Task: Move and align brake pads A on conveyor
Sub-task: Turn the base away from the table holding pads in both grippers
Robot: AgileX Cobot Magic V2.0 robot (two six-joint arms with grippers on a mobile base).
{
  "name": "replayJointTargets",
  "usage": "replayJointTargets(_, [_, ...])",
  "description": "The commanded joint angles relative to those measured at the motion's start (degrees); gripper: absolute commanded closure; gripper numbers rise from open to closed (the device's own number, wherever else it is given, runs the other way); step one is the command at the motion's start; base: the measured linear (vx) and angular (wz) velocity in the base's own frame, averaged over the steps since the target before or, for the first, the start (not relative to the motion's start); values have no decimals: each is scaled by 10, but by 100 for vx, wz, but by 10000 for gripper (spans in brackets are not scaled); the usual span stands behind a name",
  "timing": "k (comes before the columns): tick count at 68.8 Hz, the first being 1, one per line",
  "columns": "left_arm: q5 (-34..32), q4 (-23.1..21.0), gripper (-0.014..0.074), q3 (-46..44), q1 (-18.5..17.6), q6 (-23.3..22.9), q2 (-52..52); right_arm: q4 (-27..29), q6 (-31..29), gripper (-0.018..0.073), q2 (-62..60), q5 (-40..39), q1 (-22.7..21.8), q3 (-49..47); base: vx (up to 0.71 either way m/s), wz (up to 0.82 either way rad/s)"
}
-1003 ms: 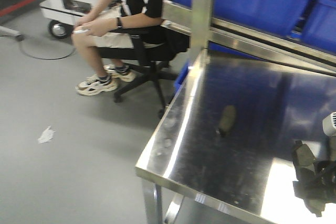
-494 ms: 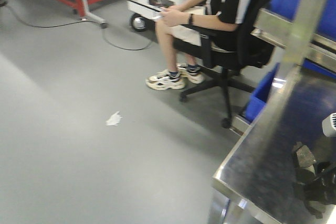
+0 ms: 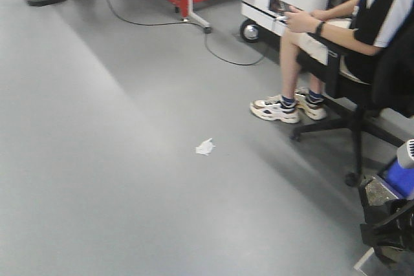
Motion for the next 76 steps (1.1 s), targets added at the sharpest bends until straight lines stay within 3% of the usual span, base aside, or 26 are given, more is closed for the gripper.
replayJointTargets(1, [-47, 0, 519, -17, -2, -1, 0, 1, -5, 569, -5, -35, 0, -18, 9, 43])
replayJointTargets(76, [-47, 0, 519, -17, -2, -1, 0, 1, -5, 569, -5, -35, 0, -18, 9, 41])
